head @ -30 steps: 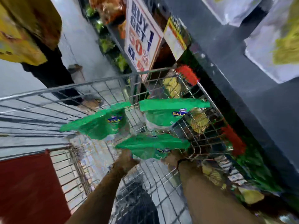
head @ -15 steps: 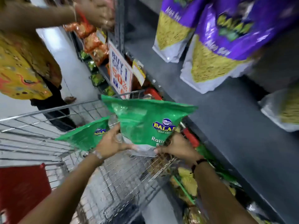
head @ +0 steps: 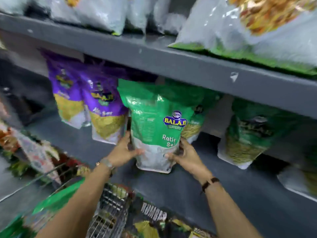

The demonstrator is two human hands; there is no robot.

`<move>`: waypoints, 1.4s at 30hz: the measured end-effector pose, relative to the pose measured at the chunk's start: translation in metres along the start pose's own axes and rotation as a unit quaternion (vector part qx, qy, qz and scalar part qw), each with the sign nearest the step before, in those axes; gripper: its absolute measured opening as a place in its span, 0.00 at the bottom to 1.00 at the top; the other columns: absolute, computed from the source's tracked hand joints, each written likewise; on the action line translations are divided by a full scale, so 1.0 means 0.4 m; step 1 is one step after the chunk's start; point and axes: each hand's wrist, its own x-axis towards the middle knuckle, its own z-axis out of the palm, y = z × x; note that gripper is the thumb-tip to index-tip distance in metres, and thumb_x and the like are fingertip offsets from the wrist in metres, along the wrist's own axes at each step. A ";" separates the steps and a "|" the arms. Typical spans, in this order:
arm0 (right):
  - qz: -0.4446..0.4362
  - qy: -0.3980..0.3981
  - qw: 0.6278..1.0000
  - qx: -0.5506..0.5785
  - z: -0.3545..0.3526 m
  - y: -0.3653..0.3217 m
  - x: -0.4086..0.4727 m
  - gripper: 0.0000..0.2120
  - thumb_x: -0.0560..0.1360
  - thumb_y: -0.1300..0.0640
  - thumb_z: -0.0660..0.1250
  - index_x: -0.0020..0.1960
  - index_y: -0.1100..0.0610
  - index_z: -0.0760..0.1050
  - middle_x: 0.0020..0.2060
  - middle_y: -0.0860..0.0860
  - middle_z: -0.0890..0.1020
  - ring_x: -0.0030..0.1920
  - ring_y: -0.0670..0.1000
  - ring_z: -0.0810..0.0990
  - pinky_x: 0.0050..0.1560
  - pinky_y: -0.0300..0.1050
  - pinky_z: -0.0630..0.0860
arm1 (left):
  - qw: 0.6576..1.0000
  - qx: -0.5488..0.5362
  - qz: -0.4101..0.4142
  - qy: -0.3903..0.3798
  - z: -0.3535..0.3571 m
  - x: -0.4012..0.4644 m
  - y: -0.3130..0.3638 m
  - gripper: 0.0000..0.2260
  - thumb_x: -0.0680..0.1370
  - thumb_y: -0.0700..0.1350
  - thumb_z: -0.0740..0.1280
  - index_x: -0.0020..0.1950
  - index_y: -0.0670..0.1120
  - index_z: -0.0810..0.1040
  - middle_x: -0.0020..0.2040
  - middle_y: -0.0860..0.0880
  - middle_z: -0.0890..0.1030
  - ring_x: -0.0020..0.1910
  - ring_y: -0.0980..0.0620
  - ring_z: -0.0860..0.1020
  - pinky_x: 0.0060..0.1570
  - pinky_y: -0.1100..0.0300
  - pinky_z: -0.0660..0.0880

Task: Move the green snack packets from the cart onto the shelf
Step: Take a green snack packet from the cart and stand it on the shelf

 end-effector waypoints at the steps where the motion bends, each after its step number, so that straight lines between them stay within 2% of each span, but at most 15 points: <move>1: 0.007 0.012 1.000 0.008 -0.009 0.022 0.014 0.28 0.65 0.68 0.72 0.60 0.53 0.67 0.57 0.54 0.78 0.58 0.54 0.76 0.61 0.52 0.74 | 1.000 -0.015 0.002 -0.002 0.024 0.030 -0.013 0.26 0.68 0.29 0.68 0.63 0.35 0.63 0.62 0.39 0.72 0.57 0.50 0.70 0.53 0.76 0.69; 4: 0.019 -0.004 0.999 0.033 -0.028 0.078 0.026 0.27 0.67 0.70 0.69 0.61 0.54 0.65 0.59 0.54 0.76 0.54 0.44 0.76 0.52 0.29 0.74 | 0.997 -0.069 -0.027 -0.028 0.062 0.070 -0.045 0.28 0.69 0.30 0.67 0.66 0.38 0.61 0.67 0.38 0.68 0.66 0.44 0.68 0.68 0.52 0.65; 6: 0.033 -0.026 0.998 0.046 -0.050 0.102 0.033 0.19 0.72 0.65 0.66 0.58 0.48 0.68 0.56 0.45 0.76 0.51 0.35 0.77 0.48 0.25 0.73 | 0.993 -0.112 -0.019 -0.044 0.073 0.075 -0.064 0.28 0.71 0.31 0.65 0.67 0.45 0.61 0.68 0.44 0.68 0.65 0.51 0.69 0.66 0.59 0.67; 8: 0.073 -0.004 0.993 0.092 -0.067 0.103 0.038 0.10 0.77 0.49 0.57 0.57 0.43 0.70 0.58 0.39 0.75 0.57 0.35 0.73 0.56 0.30 0.69 | 0.983 -0.183 -0.022 0.004 0.089 0.059 -0.066 0.26 0.73 0.34 0.63 0.64 0.55 0.60 0.67 0.52 0.67 0.60 0.65 0.70 0.56 0.75 0.68; 11: 0.119 0.077 0.978 0.151 -0.074 0.111 0.069 0.24 0.78 0.42 0.42 0.69 0.51 0.59 0.71 0.51 0.64 0.71 0.52 0.61 0.68 0.47 0.58 | 0.950 -0.239 -0.046 0.194 0.164 0.006 -0.062 0.21 0.72 0.59 0.60 0.63 0.57 0.62 0.68 0.55 0.64 0.65 0.64 0.65 0.54 0.81 0.63; 15: 0.131 0.050 0.977 0.160 0.001 0.117 0.033 0.28 0.75 0.38 0.43 0.68 0.51 0.62 0.70 0.51 0.66 0.68 0.47 0.66 0.65 0.38 0.63 | 0.963 -0.212 -0.022 0.164 0.255 -0.005 -0.042 0.47 0.60 0.76 0.54 0.72 0.50 0.53 0.74 0.55 0.53 0.72 0.60 0.54 0.71 0.62 0.52; 17: 0.111 0.028 0.978 0.176 0.030 0.126 -0.020 0.27 0.70 0.35 0.40 0.61 0.40 0.68 0.66 0.43 0.70 0.60 0.35 0.72 0.58 0.32 0.69 | 0.959 -0.250 -0.036 0.130 0.232 0.043 -0.044 0.47 0.62 0.75 0.53 0.72 0.49 0.51 0.74 0.55 0.52 0.73 0.58 0.53 0.72 0.58 0.50; 20: 0.119 0.129 0.962 0.210 0.010 0.134 -0.048 0.31 0.66 0.30 0.40 0.55 0.44 0.71 0.63 0.48 0.74 0.52 0.38 0.74 0.50 0.36 0.68 | 0.942 -0.269 -0.049 0.192 0.194 0.067 -0.057 0.23 0.78 0.56 0.47 0.71 0.49 0.54 0.75 0.51 0.55 0.72 0.56 0.55 0.74 0.54 0.51; 23: 0.088 0.170 0.956 0.223 -0.011 0.101 0.001 0.26 0.77 0.44 0.39 0.67 0.51 0.63 0.71 0.52 0.64 0.66 0.45 0.66 0.65 0.41 0.63 | 0.915 -0.234 -0.041 0.326 0.264 -0.024 -0.067 0.19 0.75 0.57 0.49 0.66 0.58 0.60 0.71 0.53 0.61 0.69 0.58 0.60 0.69 0.57 0.57; 27: 0.059 0.081 0.966 0.238 0.045 0.049 0.044 0.24 0.77 0.43 0.39 0.63 0.47 0.66 0.67 0.43 0.66 0.58 0.33 0.72 0.58 0.27 0.68 | 0.926 -0.221 -0.024 0.304 0.343 -0.059 -0.026 0.31 0.68 0.69 0.53 0.66 0.54 0.62 0.70 0.48 0.64 0.70 0.50 0.62 0.71 0.47 0.59; 31: 0.042 0.125 0.966 0.221 0.090 0.068 -0.052 0.35 0.59 0.21 0.49 0.59 0.39 0.67 0.60 0.31 0.70 0.57 0.25 0.68 0.50 0.17 0.65 | 0.908 -0.357 -0.004 0.218 0.255 0.058 -0.030 0.35 0.71 0.66 0.53 0.70 0.45 0.58 0.71 0.46 0.66 0.66 0.51 0.68 0.63 0.61 0.70; 34: 0.048 0.219 0.953 0.204 0.074 0.099 -0.077 0.46 0.50 0.17 0.50 0.61 0.41 0.64 0.64 0.41 0.68 0.63 0.36 0.67 0.62 0.31 0.62 | 0.895 -0.307 -0.033 0.322 0.220 0.060 -0.063 0.22 0.79 0.52 0.47 0.70 0.44 0.58 0.74 0.45 0.59 0.71 0.50 0.60 0.72 0.55 0.58; 36: 0.055 0.233 0.954 0.182 0.052 0.092 -0.050 0.46 0.54 0.19 0.49 0.66 0.41 0.57 0.68 0.42 0.61 0.67 0.36 0.60 0.66 0.35 0.56 | 0.883 -0.295 -0.034 0.364 0.249 0.021 -0.075 0.30 0.74 0.63 0.50 0.69 0.45 0.61 0.72 0.47 0.63 0.69 0.53 0.62 0.70 0.63 0.59; 39: 0.034 0.191 0.968 0.162 0.040 0.062 0.000 0.27 0.68 0.29 0.49 0.63 0.38 0.61 0.69 0.42 0.63 0.61 0.25 0.62 0.59 0.21 0.61 | 0.906 -0.319 -0.004 0.278 0.296 0.005 -0.059 0.43 0.63 0.74 0.56 0.68 0.45 0.63 0.71 0.45 0.65 0.69 0.51 0.65 0.68 0.58 0.64; 42: 0.033 0.188 0.973 0.131 0.076 0.079 -0.015 0.33 0.66 0.26 0.49 0.66 0.39 0.60 0.70 0.44 0.65 0.69 0.41 0.61 0.73 0.50 0.59 | 0.937 -0.288 -0.001 0.196 0.281 0.051 -0.059 0.46 0.62 0.75 0.55 0.70 0.46 0.58 0.73 0.44 0.63 0.71 0.49 0.61 0.71 0.43 0.58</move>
